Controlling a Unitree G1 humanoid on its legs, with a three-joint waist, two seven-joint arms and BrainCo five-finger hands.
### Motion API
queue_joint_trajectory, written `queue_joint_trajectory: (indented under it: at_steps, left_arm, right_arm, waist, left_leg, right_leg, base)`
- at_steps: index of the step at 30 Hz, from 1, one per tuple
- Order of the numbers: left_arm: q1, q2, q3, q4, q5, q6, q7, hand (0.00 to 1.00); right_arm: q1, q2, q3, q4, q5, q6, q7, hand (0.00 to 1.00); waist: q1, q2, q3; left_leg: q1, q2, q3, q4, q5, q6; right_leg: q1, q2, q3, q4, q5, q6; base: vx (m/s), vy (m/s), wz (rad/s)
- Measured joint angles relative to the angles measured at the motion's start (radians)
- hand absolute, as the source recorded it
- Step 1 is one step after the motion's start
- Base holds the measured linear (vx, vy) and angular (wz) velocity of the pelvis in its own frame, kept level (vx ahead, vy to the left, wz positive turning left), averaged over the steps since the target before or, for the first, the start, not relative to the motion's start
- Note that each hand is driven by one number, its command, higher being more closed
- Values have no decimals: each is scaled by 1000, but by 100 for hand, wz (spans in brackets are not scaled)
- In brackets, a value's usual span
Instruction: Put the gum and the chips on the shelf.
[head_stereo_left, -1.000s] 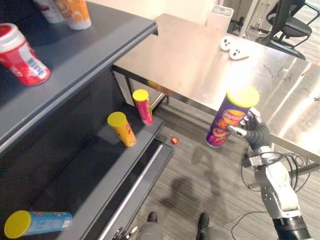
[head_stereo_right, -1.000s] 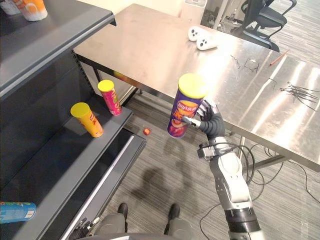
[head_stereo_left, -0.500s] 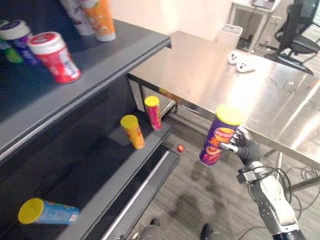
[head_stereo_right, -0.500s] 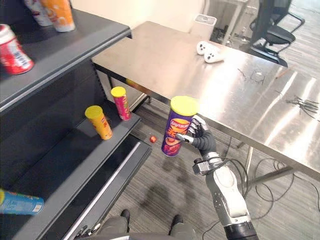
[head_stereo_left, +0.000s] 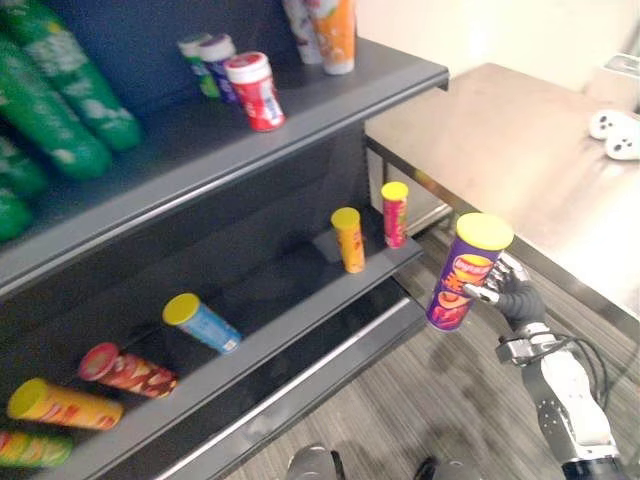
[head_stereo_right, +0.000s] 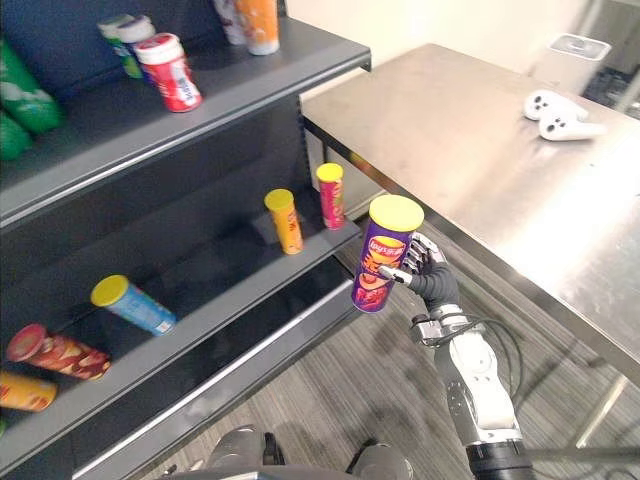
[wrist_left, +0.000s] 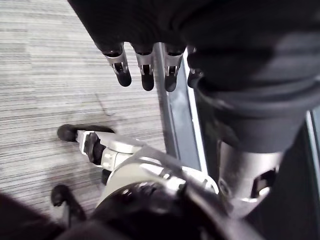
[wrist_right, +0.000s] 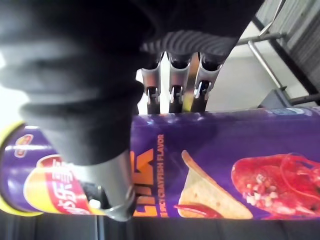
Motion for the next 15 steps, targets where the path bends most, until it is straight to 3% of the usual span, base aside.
queue_joint_trajectory:
  at_steps: [5, 7, 11, 13, 15]
  left_arm:
    - [4, 12, 20, 31, 5, -1, -18, 0]
    - [8, 10, 20, 33, 13, -1, -20, 0]
    - [5, 8, 0, 60, 14, -19, -23, 0]
    - [8, 8, 4, 68, 12, -27, -22, 0]
    - [9, 10, 4, 69, 12, -28, -22, 0]
  right_arm:
    - [64, 31, -55, -22, 17, 8, -1, 100]
    - [70, 32, -77, -21, 17, 11, -18, 100]
    - [63, 42, -88, -21, 16, 11, -46, 100]
    - [63, 66, -89, -21, 13, 22, -54, 100]
    - [65, 82, -89, -21, 11, 27, -58, 100]
  waist:
    - [-12, -28, -39]
    - [-21, -27, -69]
    - [-27, -10, -102]
    - [-21, -29, -100]
    - [-14, -34, -101]
  left_leg:
    - [70, -46, 96, -257, -22, -22]
    - [79, -75, 128, -390, -28, -25]
    - [89, -120, 101, -585, -29, -26]
    - [85, -143, 90, -637, -20, -55]
    - [80, -153, 76, -645, -9, -50]
  right_leg:
    - [-57, -62, -149, -4, 18, 30]
    - [-61, -86, -229, -13, 40, 35]
    - [-83, -113, -310, 13, 56, 46]
    - [-101, -143, -323, 43, 75, 42]
    - [-99, -145, -320, 31, 100, 34]
  base:
    - [-195, -2, 89]
    - [-184, 66, 102]
    - [-131, 118, 80]
    - [-109, 118, 45]
    - [-121, 82, 12]
